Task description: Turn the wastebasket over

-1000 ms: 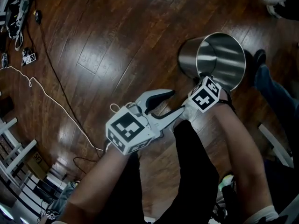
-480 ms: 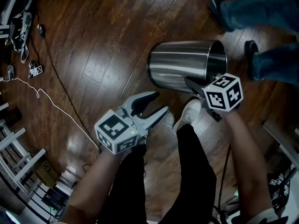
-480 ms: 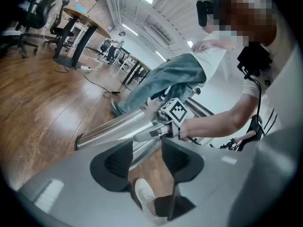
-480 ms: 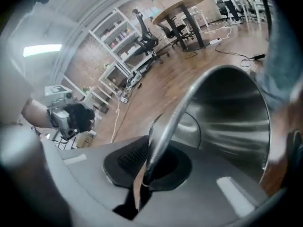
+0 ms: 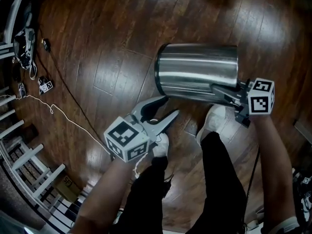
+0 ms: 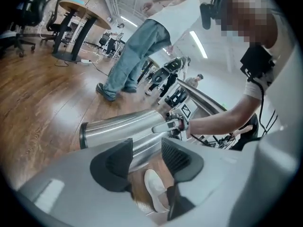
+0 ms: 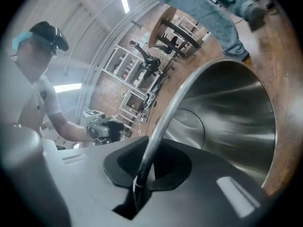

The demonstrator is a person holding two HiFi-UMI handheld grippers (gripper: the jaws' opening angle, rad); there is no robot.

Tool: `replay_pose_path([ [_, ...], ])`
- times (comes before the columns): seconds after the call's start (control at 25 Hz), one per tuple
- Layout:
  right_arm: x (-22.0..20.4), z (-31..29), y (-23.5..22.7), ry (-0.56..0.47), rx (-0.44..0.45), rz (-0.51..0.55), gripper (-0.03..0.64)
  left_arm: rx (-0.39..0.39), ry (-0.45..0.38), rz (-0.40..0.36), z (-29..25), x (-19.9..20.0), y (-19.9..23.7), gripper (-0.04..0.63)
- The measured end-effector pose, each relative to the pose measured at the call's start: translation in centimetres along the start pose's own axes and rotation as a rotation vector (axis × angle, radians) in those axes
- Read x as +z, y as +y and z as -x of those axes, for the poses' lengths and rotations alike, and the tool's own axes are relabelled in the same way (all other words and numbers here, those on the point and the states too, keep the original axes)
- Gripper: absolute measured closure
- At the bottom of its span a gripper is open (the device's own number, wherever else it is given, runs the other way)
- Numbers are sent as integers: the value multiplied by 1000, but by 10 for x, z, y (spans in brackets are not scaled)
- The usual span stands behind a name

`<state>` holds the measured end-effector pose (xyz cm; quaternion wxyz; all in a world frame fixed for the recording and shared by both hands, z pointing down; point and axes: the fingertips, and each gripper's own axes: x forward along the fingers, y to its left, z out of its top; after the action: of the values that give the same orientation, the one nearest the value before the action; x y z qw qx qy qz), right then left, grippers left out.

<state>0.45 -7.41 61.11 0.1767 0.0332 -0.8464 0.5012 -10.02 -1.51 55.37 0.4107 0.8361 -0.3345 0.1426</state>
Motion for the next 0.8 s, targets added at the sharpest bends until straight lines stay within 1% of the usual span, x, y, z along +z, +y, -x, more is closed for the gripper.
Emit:
replay_pose_path([
  [0.2,-8,57,-17,-107,46,-74,598,8,17,21,-16,-4,1,420],
  [0.28,-18,68,-28,-126,69,-100,595,15,12,49,-24,-10,9,419],
  [0.36,-21,72,-48,-144,91,-106,592,22,9,58,-37,-17,28,419],
  [0.44,-23,72,-67,-176,110,-116,588,31,22,43,-48,-22,44,417],
  [0.52,-28,77,-78,-209,129,-142,586,35,31,32,-55,-23,51,417],
  [0.68,-30,78,-77,-218,163,-147,588,33,31,26,-66,-22,58,417],
  [0.76,-26,78,-78,-229,152,-145,582,34,25,25,-68,-19,62,416],
  [0.8,-25,79,-80,-235,132,-147,575,34,22,28,-69,-17,63,416],
])
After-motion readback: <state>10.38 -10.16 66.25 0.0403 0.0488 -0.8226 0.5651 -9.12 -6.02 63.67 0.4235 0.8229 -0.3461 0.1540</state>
